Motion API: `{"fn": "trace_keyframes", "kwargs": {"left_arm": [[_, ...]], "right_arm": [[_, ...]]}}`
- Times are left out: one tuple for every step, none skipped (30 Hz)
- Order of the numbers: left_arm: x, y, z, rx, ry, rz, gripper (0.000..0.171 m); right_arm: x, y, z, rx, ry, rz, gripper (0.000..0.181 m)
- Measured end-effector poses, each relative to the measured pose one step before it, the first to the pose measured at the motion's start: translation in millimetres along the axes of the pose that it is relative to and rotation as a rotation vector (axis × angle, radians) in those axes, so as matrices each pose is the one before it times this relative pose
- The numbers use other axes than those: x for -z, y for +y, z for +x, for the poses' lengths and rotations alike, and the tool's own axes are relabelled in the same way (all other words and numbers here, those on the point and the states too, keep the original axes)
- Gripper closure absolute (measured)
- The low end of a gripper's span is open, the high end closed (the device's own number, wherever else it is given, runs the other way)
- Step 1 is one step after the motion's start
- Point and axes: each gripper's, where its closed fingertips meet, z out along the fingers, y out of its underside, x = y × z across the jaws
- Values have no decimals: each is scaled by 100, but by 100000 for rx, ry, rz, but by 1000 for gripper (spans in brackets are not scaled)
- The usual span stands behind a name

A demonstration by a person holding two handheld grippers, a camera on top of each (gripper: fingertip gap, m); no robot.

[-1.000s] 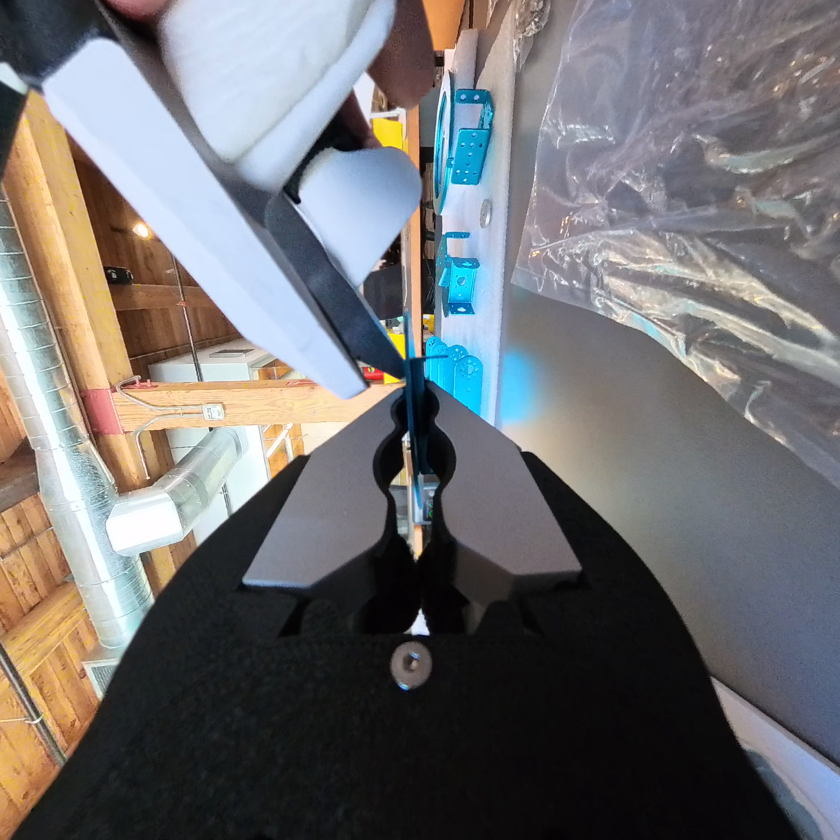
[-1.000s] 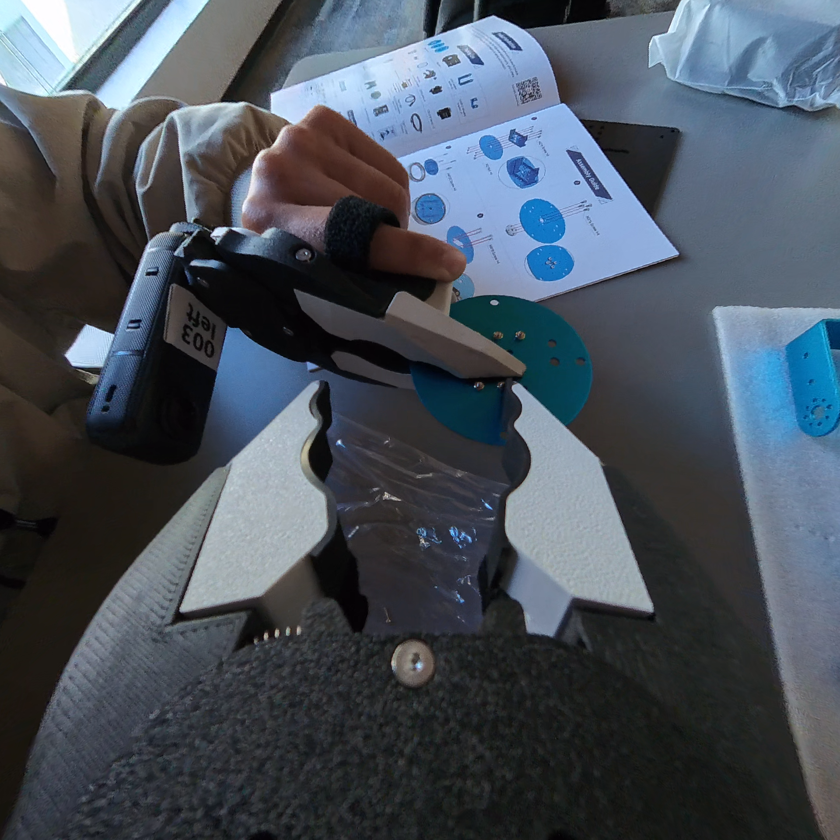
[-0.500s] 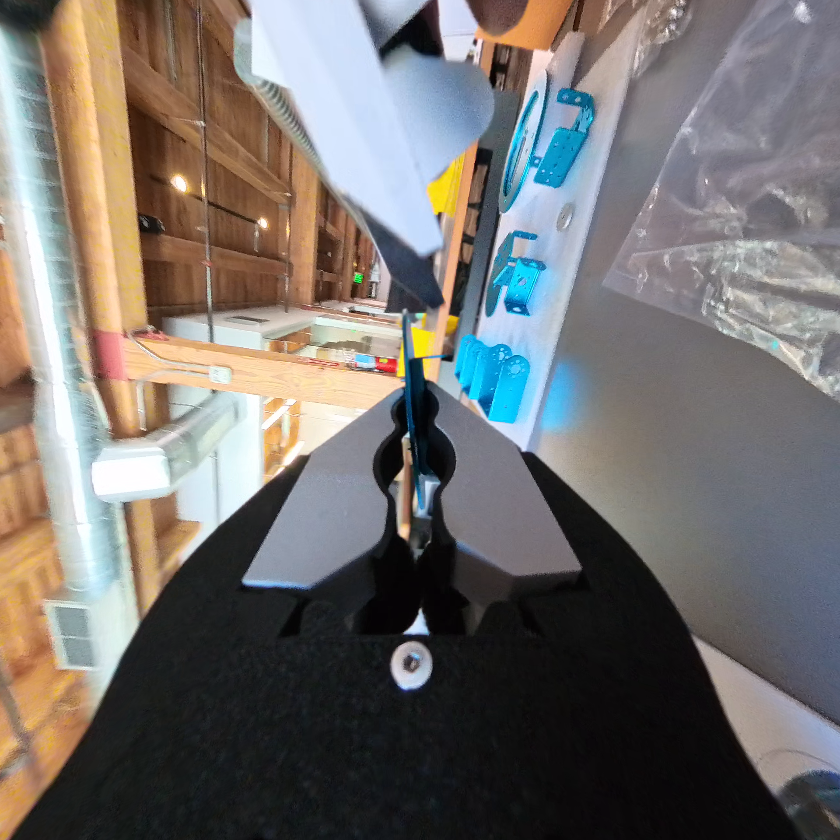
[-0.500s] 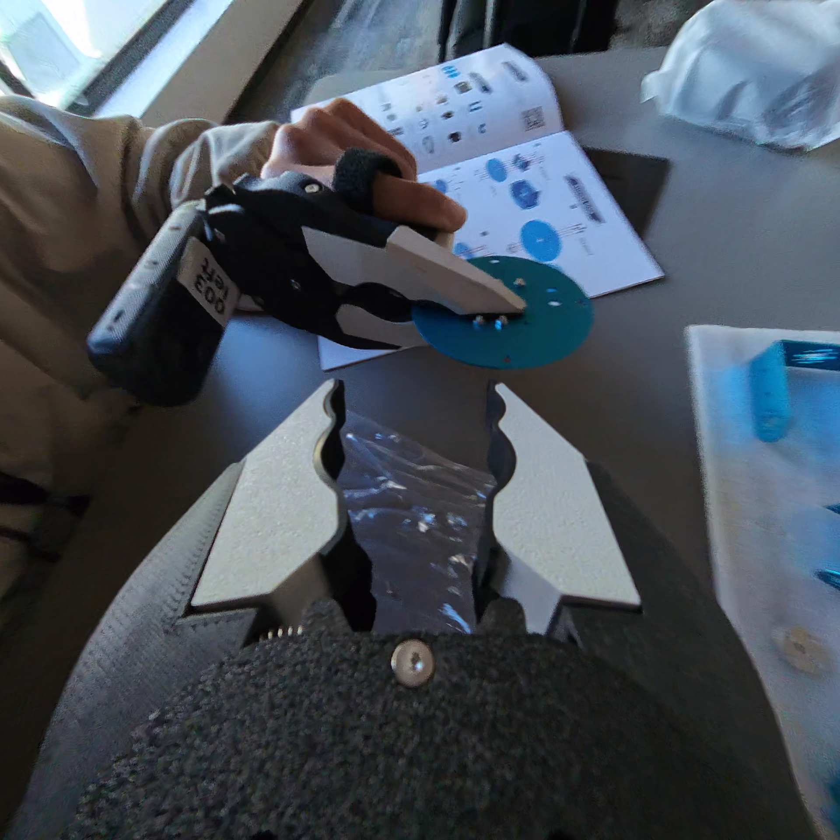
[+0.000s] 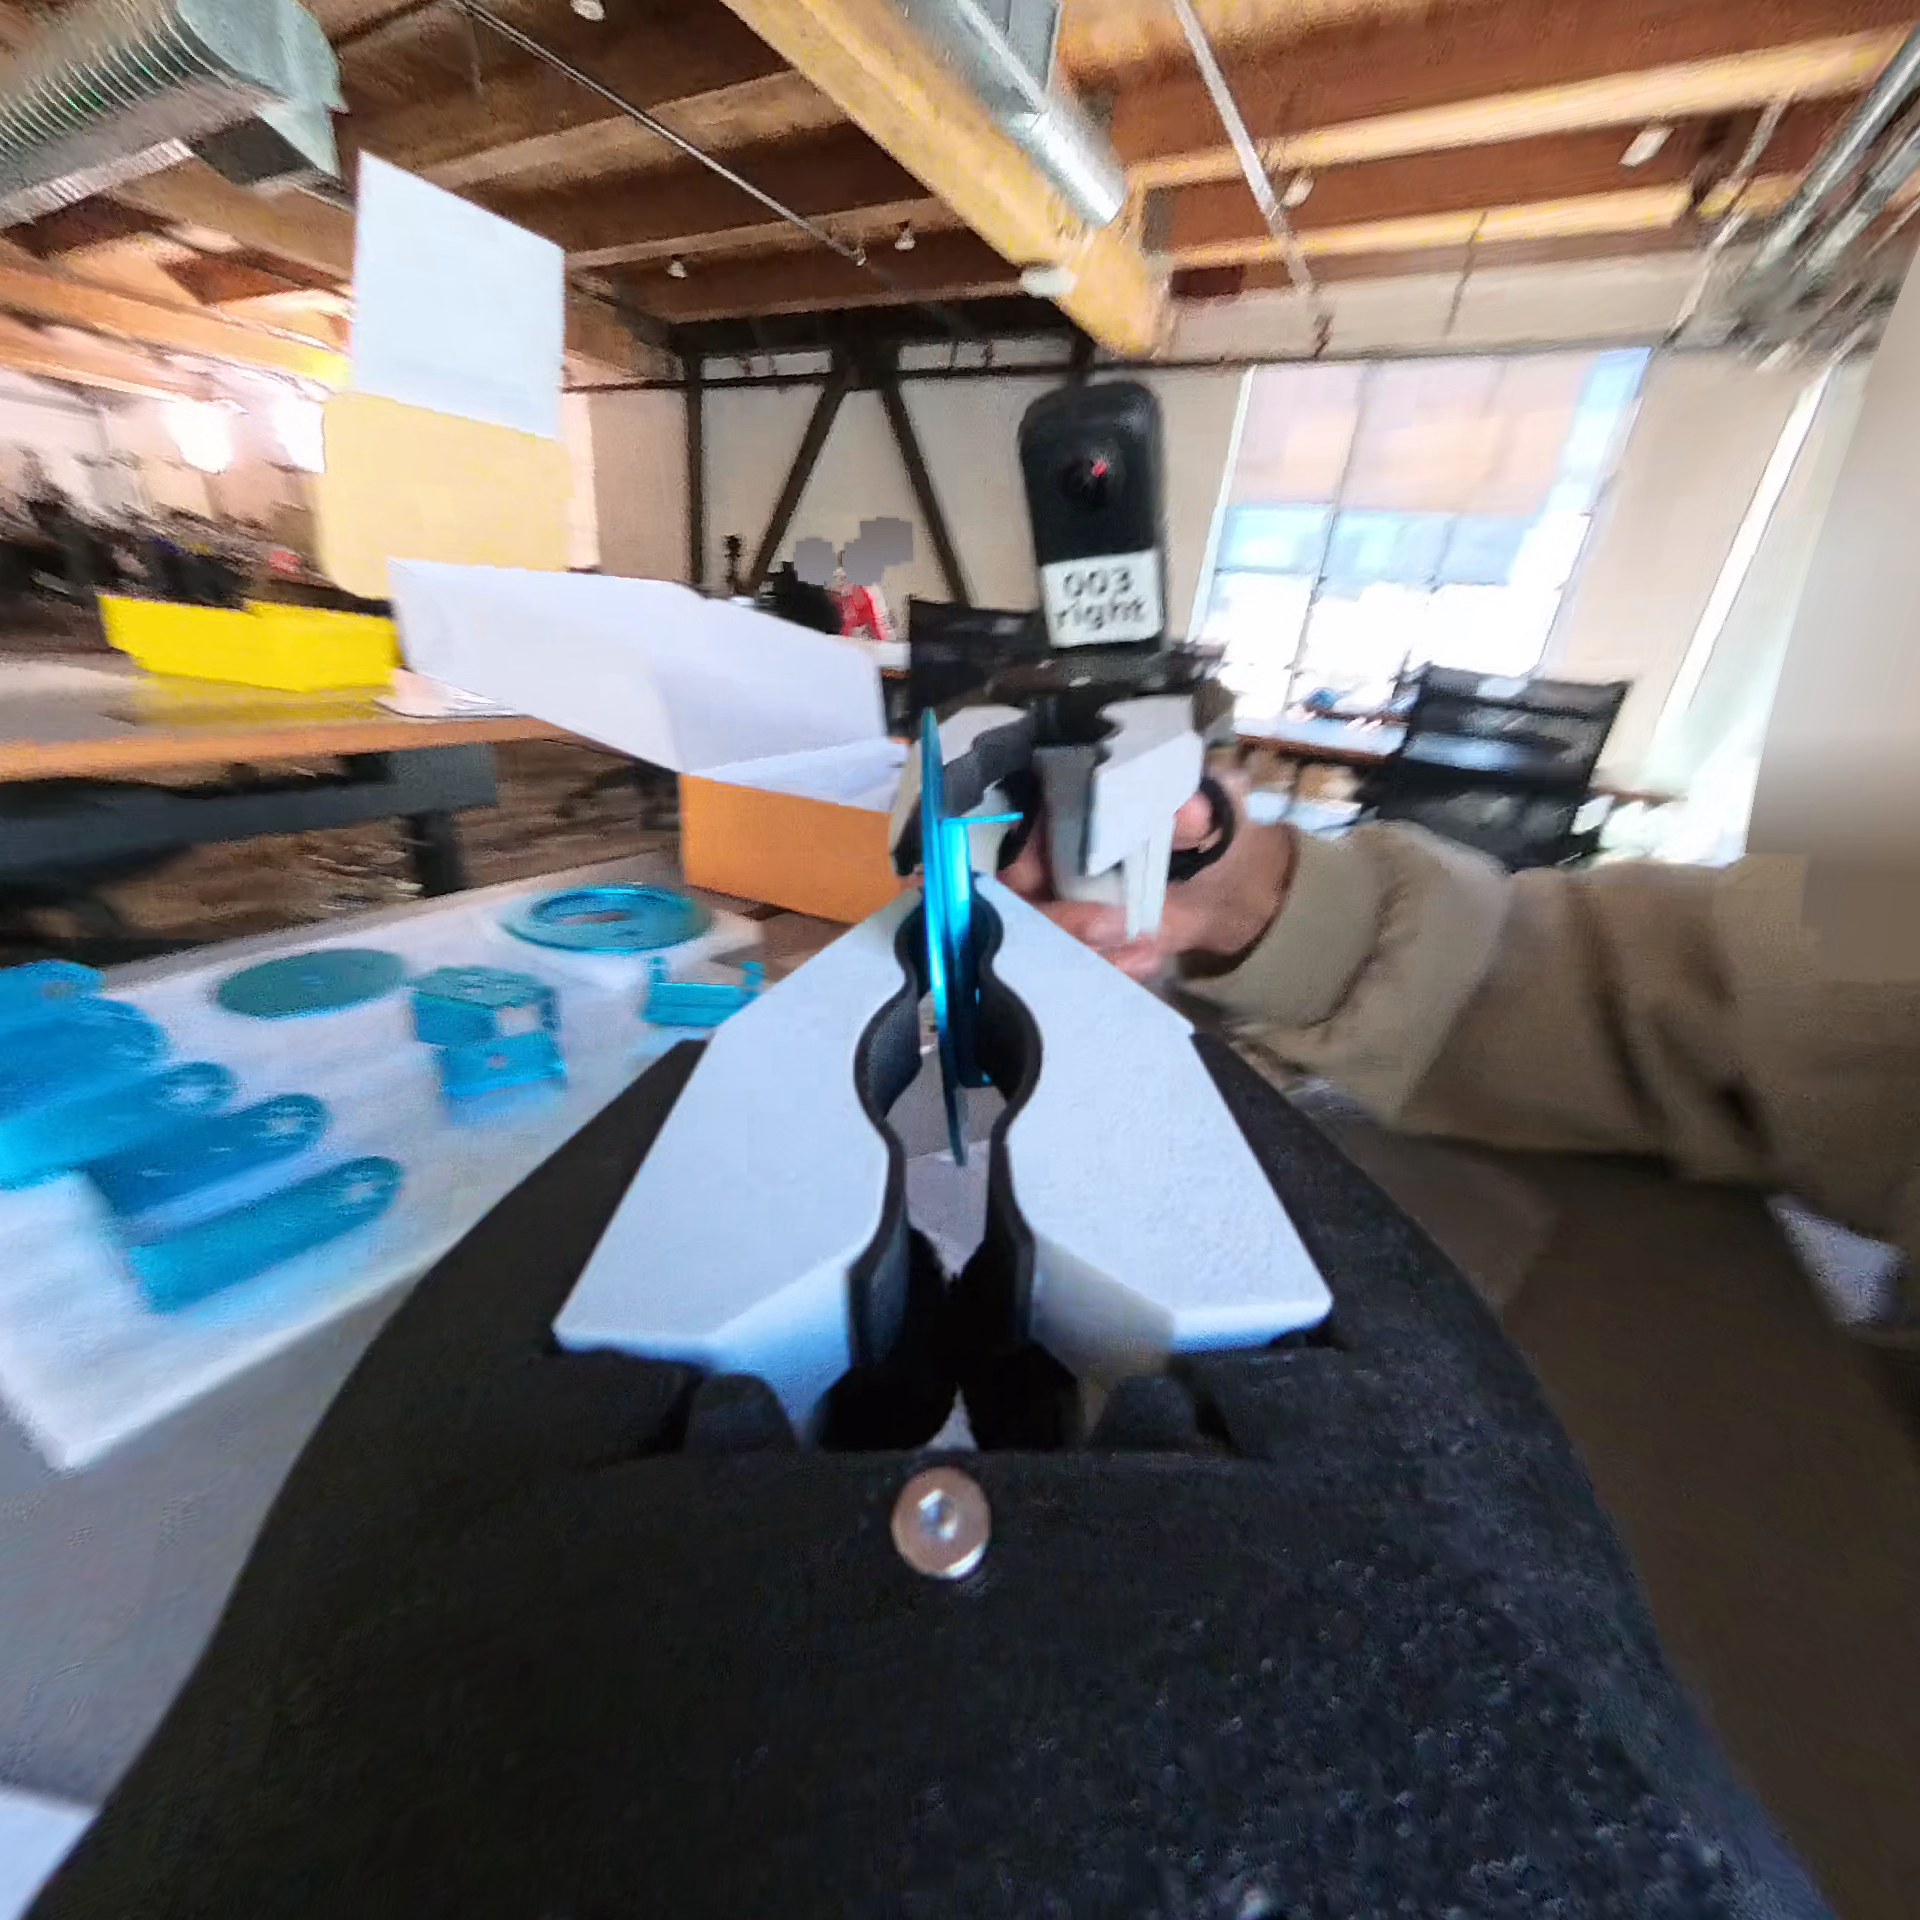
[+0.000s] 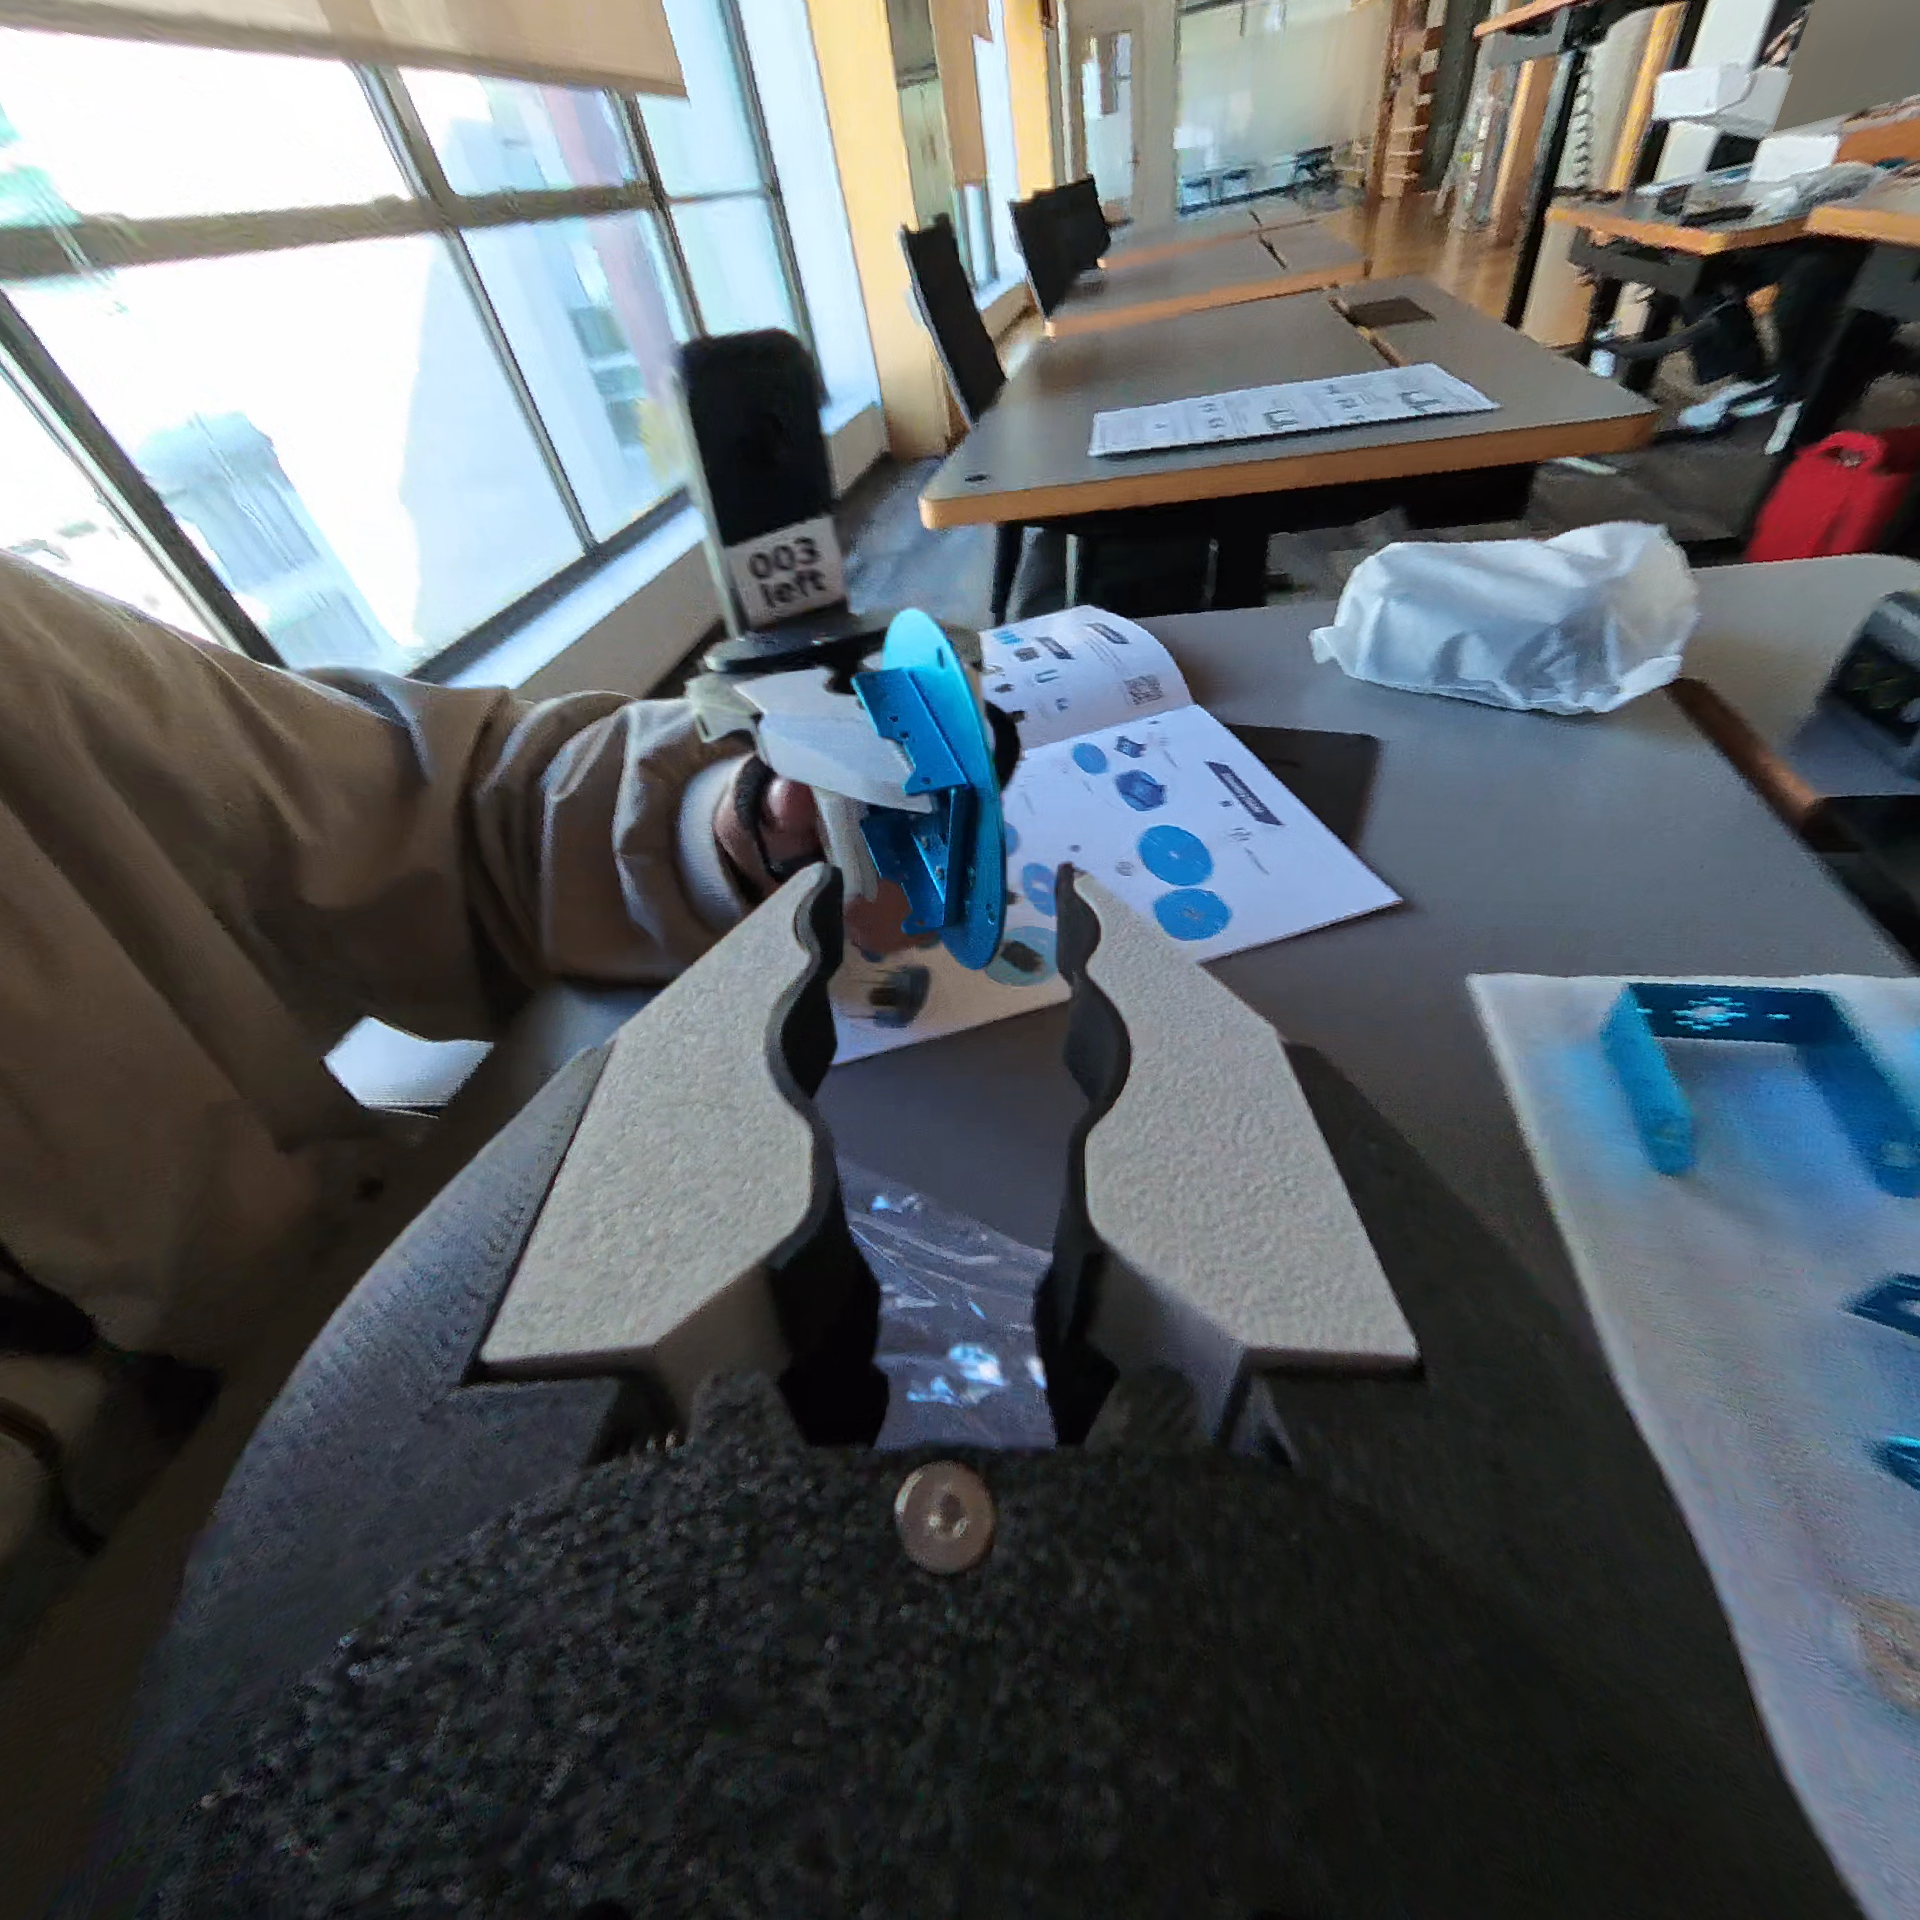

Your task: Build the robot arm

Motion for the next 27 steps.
{"fn": "trace_keyframes", "kwargs": {"left_arm": [[-11,-5,162,6556,3486,1357,170],[-4,-36,51,5721,2368,1476,170],[23,-105,-54,4276,1195,1791,170],[7,8,25,3436,1660,817,170],[-6,76,-10,3790,1684,266,170],[30,25,-183,3825,640,590,170],[39,45,-235,3167,330,222,170],[12,95,-191,2396,283,-357,170],[-16,81,-167,1566,-86,-478,170],[-55,41,-68,997,10,-260,169],[-53,8,79,986,788,-175,167],[-29,-6,76,816,555,-295,162],[-26,27,-61,-133,-626,-592,160],[-11,94,-61,-1099,-825,-835,160],[2,43,6,-1299,-426,-614,161],[18,-2,37,-908,-222,-219,161],[30,-69,57,-505,110,-36,161],[49,-106,69,-479,220,11,161],[91,-177,45,-572,71,404,161],[107,-240,-3,-375,-122,892,161],[119,-184,-76,-132,-454,537,161],[94,-90,-109,-78,-433,24,162],[90,-114,-99,11,-239,193,163],[101,-154,-85,51,-238,526,163],[77,-123,-101,-142,-468,300,163],[72,-80,-81,-461,-498,14,163],[56,-81,-83,-598,-538,-130,163]], "right_arm": [[-244,87,-88,-1298,-1706,1138,147],[-174,-86,-39,-963,-694,2248,157],[-235,-36,-142,-1512,-1362,2132,164],[-263,64,75,-2339,-473,1500,168],[-179,76,341,-2440,862,1847,179],[-107,5,165,-2866,-1048,2937,180],[-41,86,138,-4161,-2092,1761,181],[8,130,120,-4390,-2774,537,181],[49,44,172,-4625,-2381,416,181],[79,-89,130,-4662,-2296,1108,181],[102,-128,33,-3842,-2257,1622,181],[144,-102,110,-2051,-1038,1487,181],[185,-49,246,-934,388,888,181],[163,21,94,-939,-536,2,181],[220,-227,-31,-1365,-1250,1535,181],[266,-371,-116,-1426,-1641,2189,181],[232,-220,-60,-618,-914,681,181],[254,-234,-145,942,-811,658,181],[259,-268,-99,1051,-278,761,181],[188,38,110,1212,1183,-1393,181],[126,210,166,2070,1717,-2388,181],[98,90,-11,981,535,-1261,181],[119,-99,-80,-327,-310,-222,181],[198,-443,-252,-76,-1334,2073,181],[187,-326,-52,-332,-221,1074,181],[90,211,304,683,2306,-2576,181],[25,431,286,2064,2549,-3654,181]]}}
